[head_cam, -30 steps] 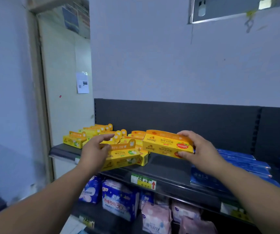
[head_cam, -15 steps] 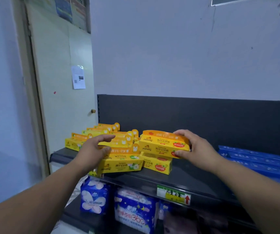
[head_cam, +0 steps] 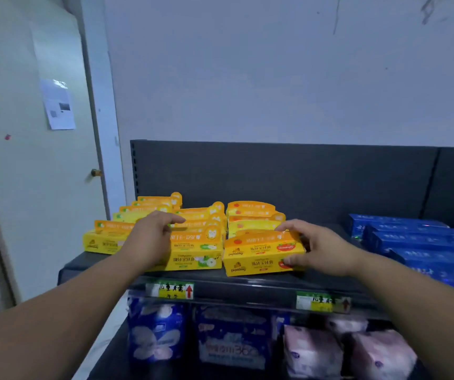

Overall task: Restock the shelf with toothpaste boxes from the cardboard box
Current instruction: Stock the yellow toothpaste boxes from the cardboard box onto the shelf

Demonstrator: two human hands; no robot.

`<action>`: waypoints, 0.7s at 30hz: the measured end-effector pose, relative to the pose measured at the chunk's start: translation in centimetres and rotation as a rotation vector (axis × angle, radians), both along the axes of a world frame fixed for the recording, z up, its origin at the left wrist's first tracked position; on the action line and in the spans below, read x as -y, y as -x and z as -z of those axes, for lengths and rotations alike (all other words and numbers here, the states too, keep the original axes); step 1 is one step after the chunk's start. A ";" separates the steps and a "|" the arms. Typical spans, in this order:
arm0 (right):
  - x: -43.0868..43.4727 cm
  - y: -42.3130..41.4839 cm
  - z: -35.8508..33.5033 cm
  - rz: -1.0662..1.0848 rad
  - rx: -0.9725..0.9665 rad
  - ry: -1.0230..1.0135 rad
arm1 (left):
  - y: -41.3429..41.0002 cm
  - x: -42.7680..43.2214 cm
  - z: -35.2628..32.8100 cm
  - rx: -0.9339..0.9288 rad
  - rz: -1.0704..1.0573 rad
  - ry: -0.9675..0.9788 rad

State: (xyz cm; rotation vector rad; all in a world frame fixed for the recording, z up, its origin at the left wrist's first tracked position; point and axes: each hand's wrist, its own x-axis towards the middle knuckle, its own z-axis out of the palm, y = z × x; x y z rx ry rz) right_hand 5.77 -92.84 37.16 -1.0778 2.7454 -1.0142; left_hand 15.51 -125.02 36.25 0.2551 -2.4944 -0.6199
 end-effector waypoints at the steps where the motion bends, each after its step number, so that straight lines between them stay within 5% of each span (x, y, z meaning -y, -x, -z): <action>1: 0.1 -0.3 0.1 0.026 -0.029 -0.034 | 0.2 -0.1 0.3 -0.010 0.014 0.010; 5: 0.5 -0.8 0.5 0.116 -0.158 -0.112 | 1.0 -0.7 1.7 0.007 0.127 0.073; 14: 2.4 -1.5 3.0 0.183 -0.118 -0.066 | 1.4 -1.0 3.4 0.228 0.230 0.364; 21: 3.7 -1.9 3.5 0.169 -0.124 -0.061 | 1.1 0.3 3.6 0.201 0.311 0.426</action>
